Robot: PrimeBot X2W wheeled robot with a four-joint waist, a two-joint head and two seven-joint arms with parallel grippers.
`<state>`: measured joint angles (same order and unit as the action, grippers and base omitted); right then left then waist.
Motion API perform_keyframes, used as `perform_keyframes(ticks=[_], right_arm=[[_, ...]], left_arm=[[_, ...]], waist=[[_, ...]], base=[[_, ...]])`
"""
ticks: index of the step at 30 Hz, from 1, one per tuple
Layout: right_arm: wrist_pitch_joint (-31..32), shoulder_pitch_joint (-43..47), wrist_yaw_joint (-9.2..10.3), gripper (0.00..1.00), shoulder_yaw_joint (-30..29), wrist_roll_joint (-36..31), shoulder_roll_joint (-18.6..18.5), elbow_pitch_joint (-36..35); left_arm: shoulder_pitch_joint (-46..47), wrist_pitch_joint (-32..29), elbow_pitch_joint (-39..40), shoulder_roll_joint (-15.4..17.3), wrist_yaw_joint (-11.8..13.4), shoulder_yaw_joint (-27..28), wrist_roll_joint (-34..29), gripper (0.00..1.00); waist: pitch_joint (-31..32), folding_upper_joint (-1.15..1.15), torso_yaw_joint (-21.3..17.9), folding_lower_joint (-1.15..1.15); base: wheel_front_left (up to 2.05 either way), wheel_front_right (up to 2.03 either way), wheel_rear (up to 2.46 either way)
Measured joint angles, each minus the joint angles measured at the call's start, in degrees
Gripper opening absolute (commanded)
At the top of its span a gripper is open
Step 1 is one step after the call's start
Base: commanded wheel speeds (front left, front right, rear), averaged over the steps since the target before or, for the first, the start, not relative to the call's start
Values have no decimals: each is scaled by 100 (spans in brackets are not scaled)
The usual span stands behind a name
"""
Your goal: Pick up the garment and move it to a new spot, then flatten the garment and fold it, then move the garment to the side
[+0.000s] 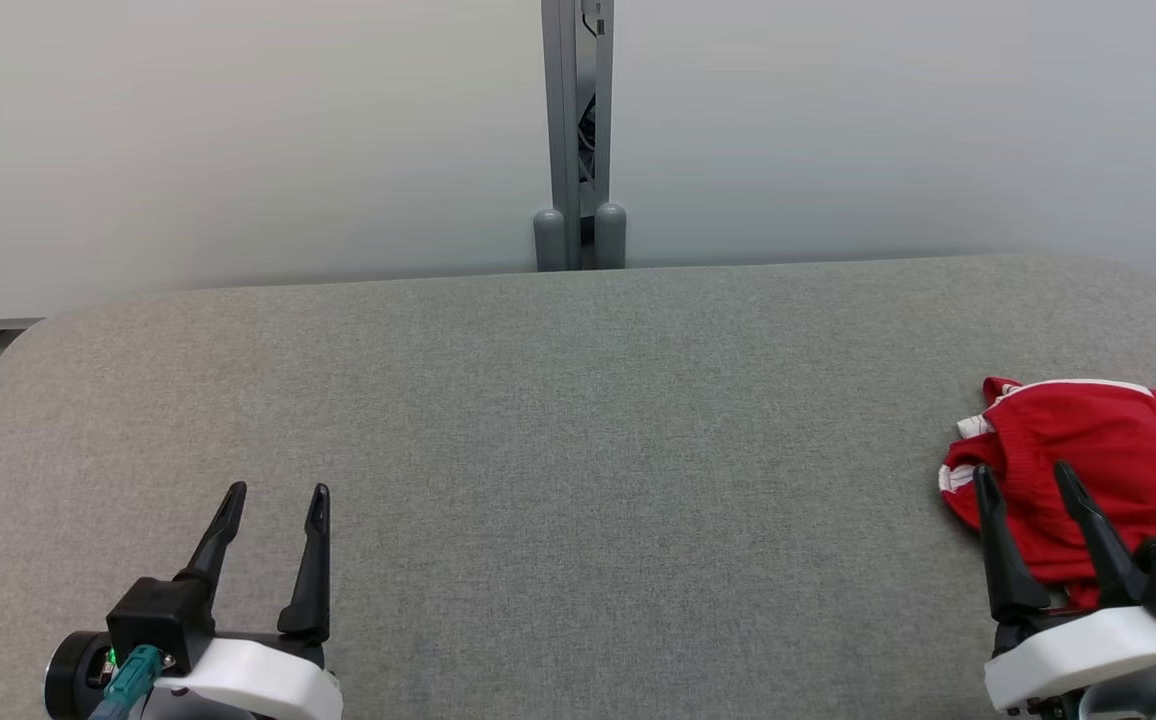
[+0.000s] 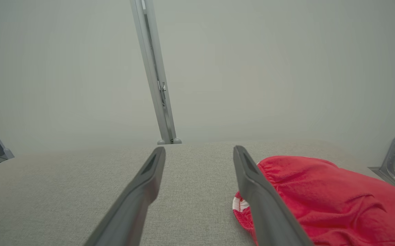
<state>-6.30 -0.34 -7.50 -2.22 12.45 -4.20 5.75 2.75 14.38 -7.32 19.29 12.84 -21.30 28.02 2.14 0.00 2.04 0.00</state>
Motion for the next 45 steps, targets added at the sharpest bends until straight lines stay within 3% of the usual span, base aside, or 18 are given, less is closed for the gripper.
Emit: perform_keyframes(ticks=[13, 14, 19, 45], right_arm=[[0, -21, 0, 100, -4, 2, 29, 30], [-1, -21, 0, 0, 1, 4, 31, 30], [70, 68, 0, 0, -14, 124, 91, 266], [960, -673, 0, 0, -895, 2302, 99, 987]], left_arm=[[12, 2, -52, 8, 11, -8, 27, 100], [18, 2, -53, 9, 11, -10, 27, 0], [-140, -32, -214, -143, -2, -57, 136, 0], [612, -209, -998, -606, -656, 210, 2363, 0]], waist=[[-13, 0, -40, 0], [-18, 0, -37, 0], [-27, 0, -39, 0], [-83, 0, -74, 0]], base=[[0, 0, 0], [0, 0, 0], [0, 0, 0], [0, 0, 0]])
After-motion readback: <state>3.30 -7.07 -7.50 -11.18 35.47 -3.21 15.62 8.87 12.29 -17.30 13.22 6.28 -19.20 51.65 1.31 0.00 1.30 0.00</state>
